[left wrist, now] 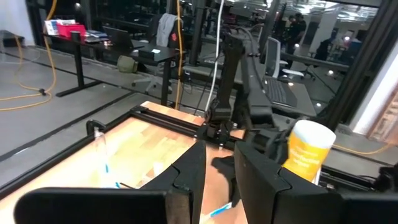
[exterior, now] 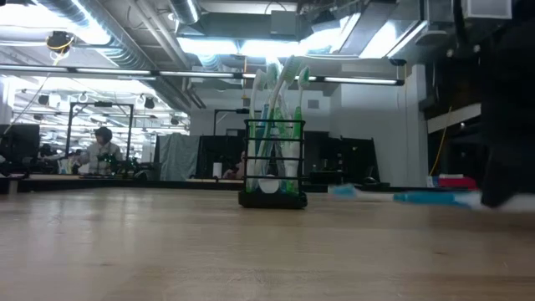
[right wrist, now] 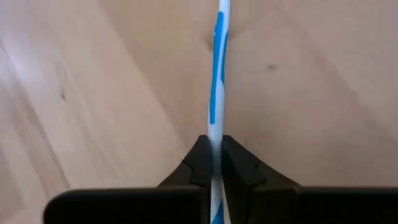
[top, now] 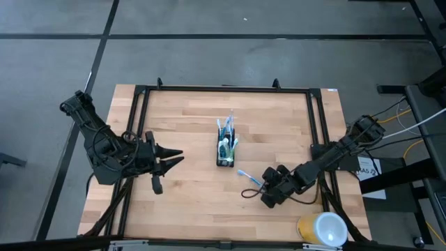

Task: Pick & Place toothbrushing station
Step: Put the blue toothbrush into the black organizer

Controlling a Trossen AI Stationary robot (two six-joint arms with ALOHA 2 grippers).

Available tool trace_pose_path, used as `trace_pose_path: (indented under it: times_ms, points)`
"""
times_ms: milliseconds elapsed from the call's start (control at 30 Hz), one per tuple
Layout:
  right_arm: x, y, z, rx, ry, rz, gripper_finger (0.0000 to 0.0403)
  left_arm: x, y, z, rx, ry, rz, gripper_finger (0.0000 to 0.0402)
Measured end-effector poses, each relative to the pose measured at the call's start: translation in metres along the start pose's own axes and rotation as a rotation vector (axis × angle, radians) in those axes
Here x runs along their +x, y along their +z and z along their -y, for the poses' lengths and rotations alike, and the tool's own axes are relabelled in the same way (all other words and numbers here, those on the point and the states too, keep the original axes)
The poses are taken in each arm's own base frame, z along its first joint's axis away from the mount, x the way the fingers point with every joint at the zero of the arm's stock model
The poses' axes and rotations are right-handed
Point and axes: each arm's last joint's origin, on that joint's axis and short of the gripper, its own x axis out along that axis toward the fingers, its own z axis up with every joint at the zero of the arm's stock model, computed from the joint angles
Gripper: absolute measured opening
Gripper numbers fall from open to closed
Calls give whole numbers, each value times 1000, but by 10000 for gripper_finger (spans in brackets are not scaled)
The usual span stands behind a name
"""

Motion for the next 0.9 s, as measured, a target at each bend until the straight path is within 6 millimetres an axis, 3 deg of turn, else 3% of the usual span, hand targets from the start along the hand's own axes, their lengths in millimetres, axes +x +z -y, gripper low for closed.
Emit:
trace_pose_path:
  times_ms: [167, 300, 500, 667, 900]
  points:
    - [-28, -9, -19, 22, 2, 71, 17, 0, 0, -1, 1, 31, 13, 81]
    - [-61, -2, -45, 36, 72, 199, 17, 0, -1, -2, 16, 43, 8, 86]
    - [-113, 27, -89, 5, 159, 422, 17, 5, -9, -9, -29, 74, -38, 114]
    - [-144, 59, -104, -14, 130, 629, 17, 20, -12, -14, -110, 63, -94, 156]
    - [-156, 86, -113, -80, 155, 747, 17, 60, -8, -9, -207, -69, -118, 212]
